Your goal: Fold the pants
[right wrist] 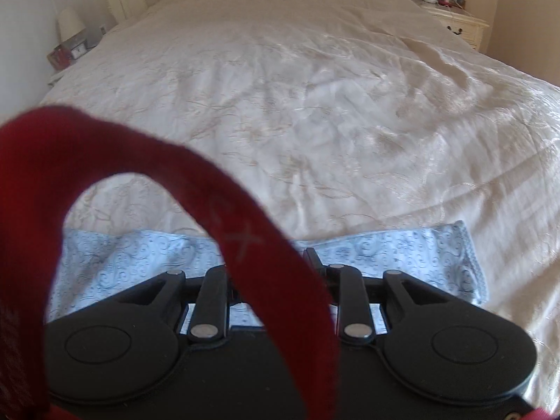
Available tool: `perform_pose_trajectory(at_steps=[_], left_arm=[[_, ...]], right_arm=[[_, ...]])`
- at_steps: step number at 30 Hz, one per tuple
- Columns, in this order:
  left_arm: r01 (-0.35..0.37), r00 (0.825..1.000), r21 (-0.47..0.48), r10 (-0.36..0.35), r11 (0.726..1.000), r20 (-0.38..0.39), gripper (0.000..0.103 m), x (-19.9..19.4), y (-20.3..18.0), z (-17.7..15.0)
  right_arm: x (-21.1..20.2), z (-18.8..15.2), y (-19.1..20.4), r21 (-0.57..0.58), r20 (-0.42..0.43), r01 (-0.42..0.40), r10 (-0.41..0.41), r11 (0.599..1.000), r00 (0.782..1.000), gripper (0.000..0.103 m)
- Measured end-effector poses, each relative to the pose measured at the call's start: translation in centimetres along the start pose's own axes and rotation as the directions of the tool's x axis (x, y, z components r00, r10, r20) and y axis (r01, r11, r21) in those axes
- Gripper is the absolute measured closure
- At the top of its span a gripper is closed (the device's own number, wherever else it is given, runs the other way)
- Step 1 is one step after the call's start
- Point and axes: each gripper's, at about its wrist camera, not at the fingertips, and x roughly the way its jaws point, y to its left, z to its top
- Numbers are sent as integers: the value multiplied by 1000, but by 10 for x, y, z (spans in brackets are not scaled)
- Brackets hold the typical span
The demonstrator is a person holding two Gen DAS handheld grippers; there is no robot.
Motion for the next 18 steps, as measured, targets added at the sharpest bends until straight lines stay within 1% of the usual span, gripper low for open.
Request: perform_pose_trajectory(at_steps=[3,6,8,10,13,15,17,18], left_arm=[[-22,1000,-33,22,999,1,94,3,37,16],[-22,1000,-64,22,998,3,94,9,71,33],[-17,1000,-75,17,997,5,94,15,88,43],[-2,1000,-75,2,997,-3,94,24,103,54],[20,1000,-65,-21,998,-18,94,43,116,67],[19,999,-61,-22,998,-35,94,56,125,72],[22,998,-77,-26,997,-55,94,68,136,76],[19,997,-88,-25,996,-68,94,74,140,77]], right_arm=[[15,12,65,-79,-20,-127,126,989,992,67],[32,21,125,-134,-63,-239,233,962,971,67],[50,27,170,-181,-105,-313,298,932,949,67],[66,30,206,-217,-135,-357,335,908,933,67],[93,32,248,-252,-178,-393,357,884,917,67],[111,31,273,-262,-202,-412,368,873,908,67],[129,32,290,-265,-228,-424,371,866,900,63],[135,31,296,-264,-234,-427,372,865,898,58]])
